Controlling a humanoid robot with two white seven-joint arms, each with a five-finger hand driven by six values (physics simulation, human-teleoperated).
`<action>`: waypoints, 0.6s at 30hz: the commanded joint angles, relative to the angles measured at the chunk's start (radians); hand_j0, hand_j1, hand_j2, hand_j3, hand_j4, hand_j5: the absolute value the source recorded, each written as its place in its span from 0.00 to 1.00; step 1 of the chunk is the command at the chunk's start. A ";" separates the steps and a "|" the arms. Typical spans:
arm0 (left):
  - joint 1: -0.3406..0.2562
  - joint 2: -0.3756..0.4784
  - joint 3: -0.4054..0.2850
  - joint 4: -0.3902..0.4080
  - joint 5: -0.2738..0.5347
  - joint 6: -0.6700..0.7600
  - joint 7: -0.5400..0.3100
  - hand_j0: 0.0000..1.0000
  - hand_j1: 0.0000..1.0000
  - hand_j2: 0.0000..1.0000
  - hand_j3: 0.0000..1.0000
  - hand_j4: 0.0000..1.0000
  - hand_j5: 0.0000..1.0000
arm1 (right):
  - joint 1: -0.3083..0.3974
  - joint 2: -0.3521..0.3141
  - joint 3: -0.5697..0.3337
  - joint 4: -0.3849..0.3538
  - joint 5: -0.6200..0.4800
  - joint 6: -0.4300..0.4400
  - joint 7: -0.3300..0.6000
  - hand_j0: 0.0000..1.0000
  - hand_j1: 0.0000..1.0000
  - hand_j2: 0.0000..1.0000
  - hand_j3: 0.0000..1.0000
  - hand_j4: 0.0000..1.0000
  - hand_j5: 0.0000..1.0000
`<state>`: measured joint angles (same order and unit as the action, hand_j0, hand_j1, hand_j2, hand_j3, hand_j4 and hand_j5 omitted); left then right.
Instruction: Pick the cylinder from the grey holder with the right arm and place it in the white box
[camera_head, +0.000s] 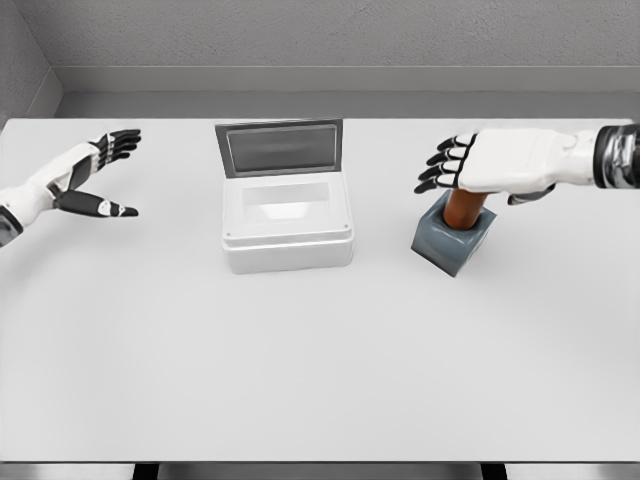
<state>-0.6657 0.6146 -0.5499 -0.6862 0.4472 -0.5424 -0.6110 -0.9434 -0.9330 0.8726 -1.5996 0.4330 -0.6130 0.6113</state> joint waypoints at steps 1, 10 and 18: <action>0.000 -0.004 0.002 0.008 0.001 0.001 0.000 1.00 1.00 1.00 1.00 1.00 1.00 | 0.000 0.000 0.014 0.012 -0.003 0.002 0.000 1.00 1.00 1.00 1.00 1.00 1.00; -0.002 -0.004 0.002 0.005 0.002 0.004 0.000 1.00 1.00 1.00 1.00 1.00 1.00 | -0.002 0.022 0.016 0.075 -0.003 0.002 0.000 1.00 1.00 1.00 1.00 1.00 1.00; -0.002 -0.004 0.002 0.008 0.004 0.004 0.000 1.00 1.00 1.00 1.00 1.00 1.00 | -0.006 0.023 0.017 0.084 -0.003 0.002 0.000 1.00 1.00 1.00 1.00 1.00 1.00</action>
<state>-0.6673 0.6099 -0.5494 -0.6780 0.4438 -0.5399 -0.6110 -0.9495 -0.9096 0.8904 -1.5183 0.4330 -0.6133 0.6113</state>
